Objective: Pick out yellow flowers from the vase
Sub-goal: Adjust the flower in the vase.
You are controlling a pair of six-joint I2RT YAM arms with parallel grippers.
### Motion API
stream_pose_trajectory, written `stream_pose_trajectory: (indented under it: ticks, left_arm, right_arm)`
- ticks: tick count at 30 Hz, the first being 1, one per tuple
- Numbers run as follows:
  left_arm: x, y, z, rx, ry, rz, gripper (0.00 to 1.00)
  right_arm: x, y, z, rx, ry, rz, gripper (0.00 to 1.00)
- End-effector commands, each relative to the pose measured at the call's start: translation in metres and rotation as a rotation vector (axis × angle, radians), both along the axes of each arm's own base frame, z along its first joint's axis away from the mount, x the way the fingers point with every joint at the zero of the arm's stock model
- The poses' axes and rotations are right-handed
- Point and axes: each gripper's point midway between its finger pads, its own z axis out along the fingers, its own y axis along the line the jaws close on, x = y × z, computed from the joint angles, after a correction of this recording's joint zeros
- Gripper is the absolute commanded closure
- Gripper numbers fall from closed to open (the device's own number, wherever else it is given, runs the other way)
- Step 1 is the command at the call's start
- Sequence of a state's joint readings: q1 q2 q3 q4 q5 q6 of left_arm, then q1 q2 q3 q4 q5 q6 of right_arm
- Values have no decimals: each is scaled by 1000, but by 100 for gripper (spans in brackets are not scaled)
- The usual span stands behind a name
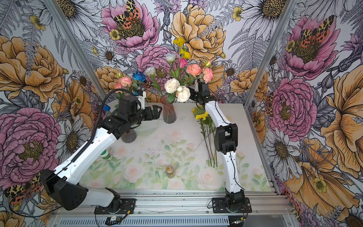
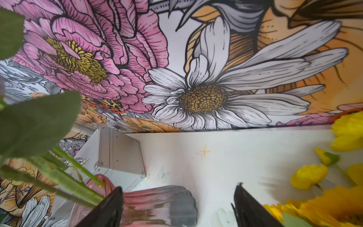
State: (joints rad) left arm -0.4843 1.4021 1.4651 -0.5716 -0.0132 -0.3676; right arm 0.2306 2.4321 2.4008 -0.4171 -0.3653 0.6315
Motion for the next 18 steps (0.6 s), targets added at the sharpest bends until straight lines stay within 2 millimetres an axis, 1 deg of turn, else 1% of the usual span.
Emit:
stream_pose_trajectory:
  ticks: [1,4,8,13,15,18]
  left_arm:
    - [2,1,7,-42,-13,-6,1]
    - [4,3,5,-50,-4,-1,1]
    - [7,4,2,-63,12,-1,1]
    - [10,5,-1,-64,22,1,1]
    - [10,4,-2,-63,25,2,1]
    - [11,4,-5,-61,30,1,1]
  right_arm:
    - [12,18,25,90,-60,32,12]
    - [23,30,23,126,-91,43,11]
    - [30,44,19,160,-127,50,9]
    - [24,70,19,164,-161,100,9]
    - [20,77,18,164,-161,119,9]
    - [14,86,21,166,-167,156,9]
